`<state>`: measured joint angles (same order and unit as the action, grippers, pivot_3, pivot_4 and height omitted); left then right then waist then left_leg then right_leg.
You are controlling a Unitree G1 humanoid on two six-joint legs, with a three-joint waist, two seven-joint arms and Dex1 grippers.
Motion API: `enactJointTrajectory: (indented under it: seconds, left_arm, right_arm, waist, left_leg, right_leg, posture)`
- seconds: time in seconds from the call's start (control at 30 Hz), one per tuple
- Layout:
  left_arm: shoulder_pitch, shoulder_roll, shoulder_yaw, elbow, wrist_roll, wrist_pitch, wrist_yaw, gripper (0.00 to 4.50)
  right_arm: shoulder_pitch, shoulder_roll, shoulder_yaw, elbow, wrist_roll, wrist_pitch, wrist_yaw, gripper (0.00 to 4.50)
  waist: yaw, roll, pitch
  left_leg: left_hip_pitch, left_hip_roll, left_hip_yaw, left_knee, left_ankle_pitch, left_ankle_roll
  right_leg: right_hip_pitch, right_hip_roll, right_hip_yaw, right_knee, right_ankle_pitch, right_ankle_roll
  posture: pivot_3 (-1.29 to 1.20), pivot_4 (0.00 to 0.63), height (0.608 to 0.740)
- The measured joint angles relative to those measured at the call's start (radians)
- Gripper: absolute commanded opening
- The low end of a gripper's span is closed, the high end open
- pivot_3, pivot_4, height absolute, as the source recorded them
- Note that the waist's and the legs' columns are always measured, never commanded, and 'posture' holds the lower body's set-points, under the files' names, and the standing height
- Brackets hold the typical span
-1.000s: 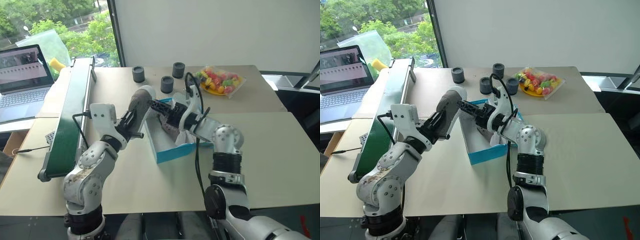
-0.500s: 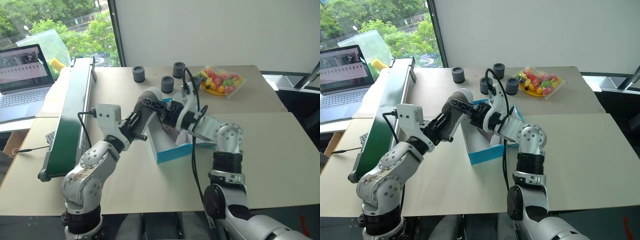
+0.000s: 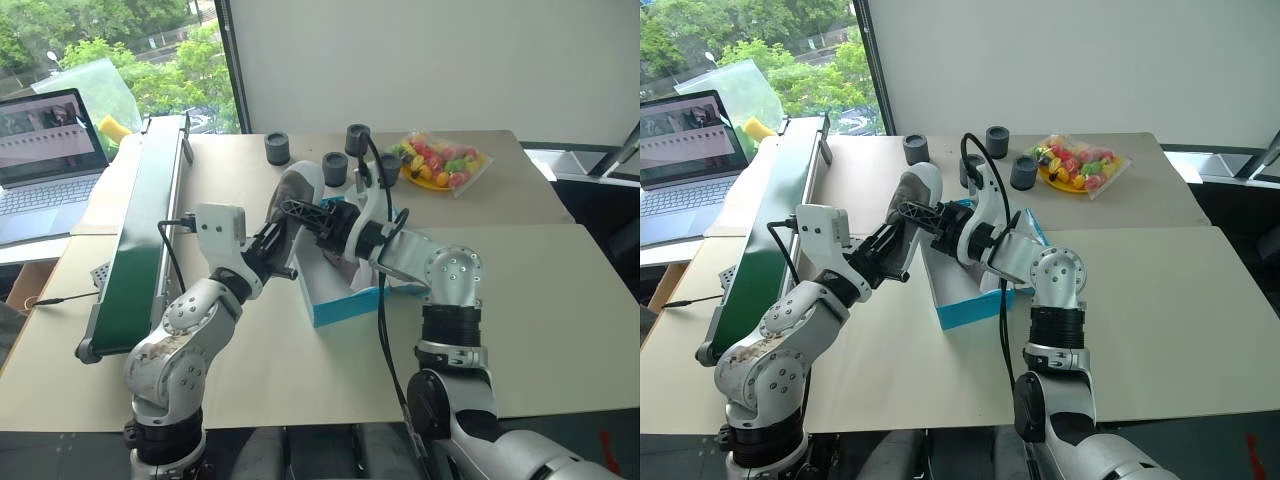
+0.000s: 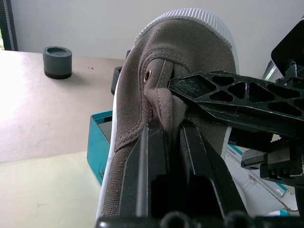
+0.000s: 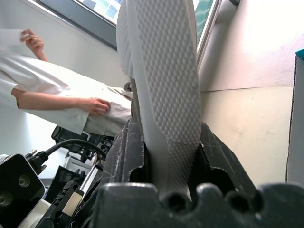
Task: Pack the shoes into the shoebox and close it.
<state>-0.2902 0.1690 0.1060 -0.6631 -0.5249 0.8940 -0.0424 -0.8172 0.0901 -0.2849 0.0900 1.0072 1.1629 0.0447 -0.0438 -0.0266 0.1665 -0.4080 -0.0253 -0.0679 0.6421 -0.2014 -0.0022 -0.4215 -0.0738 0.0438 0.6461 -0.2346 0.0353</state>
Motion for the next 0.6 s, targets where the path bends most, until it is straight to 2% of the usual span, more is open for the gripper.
enactJointTrajectory:
  seconds: [0.07, 0.13, 0.17, 0.3, 0.47, 0.6]
  left_arm:
    - [0.000, 0.009, -0.008, 0.000, 0.010, 0.000, 0.000, 0.00]
    - [0.000, 0.016, -0.014, 0.000, 0.015, -0.001, 0.000, 0.85]
    - [0.000, 0.016, -0.013, 0.000, 0.016, -0.006, -0.001, 1.05]
    - [0.005, 0.035, -0.028, -0.002, 0.022, -0.029, -0.015, 2.51]
    - [0.040, 0.071, -0.050, -0.031, 0.032, -0.057, -0.048, 2.51]
    - [0.074, 0.094, -0.055, -0.044, 0.049, -0.062, -0.052, 2.51]
  right_arm:
    - [0.000, 0.000, 0.002, 0.003, 0.000, 0.000, -0.004, 0.55]
    - [0.000, 0.000, 0.003, 0.007, 0.004, 0.000, -0.007, 0.53]
    - [0.000, 0.000, 0.001, 0.009, 0.004, -0.001, -0.011, 0.53]
    - [0.001, 0.000, -0.002, 0.010, 0.004, -0.008, -0.030, 0.53]
    - [0.001, 0.000, -0.011, 0.048, -0.008, -0.050, -0.092, 0.53]
    - [-0.063, -0.034, -0.053, 0.179, -0.085, -0.140, -0.155, 0.53]
  waist:
    - [0.000, 0.000, 0.000]
    - [0.000, 0.000, 0.000]
    - [0.000, 0.000, 0.000]
    - [0.000, 0.000, 0.000]
    - [0.000, 0.000, 0.000]
    - [0.000, 0.001, 0.001]
  left_leg:
    - [0.000, 0.000, 0.000, 0.000, 0.000, 0.000]
    - [0.000, 0.000, 0.000, 0.000, 0.000, 0.000]
    - [0.000, 0.000, 0.000, 0.000, 0.000, 0.000]
    - [0.000, 0.000, 0.000, 0.000, 0.000, 0.000]
    - [0.000, 0.000, 0.000, 0.000, 0.000, 0.000]
    - [0.000, 0.000, 0.002, 0.000, 0.000, 0.000]
  right_leg:
    - [0.000, 0.000, 0.000, 0.000, 0.000, 0.000]
    - [0.000, 0.000, 0.000, 0.000, 0.000, 0.000]
    - [0.000, 0.000, 0.000, 0.000, 0.000, 0.000]
    - [0.000, 0.000, 0.000, 0.000, 0.000, 0.000]
    - [0.000, 0.000, 0.000, 0.000, 0.000, 0.000]
    - [-0.001, 0.000, 0.001, 0.000, 0.000, 0.000]
  posture:
    - [0.00, 0.150, 0.740]
    - [0.00, 0.150, 0.740]
    - [0.00, 0.150, 0.740]
    - [0.00, 0.150, 0.740]
    - [0.00, 0.150, 0.740]
    - [0.00, 0.150, 0.740]
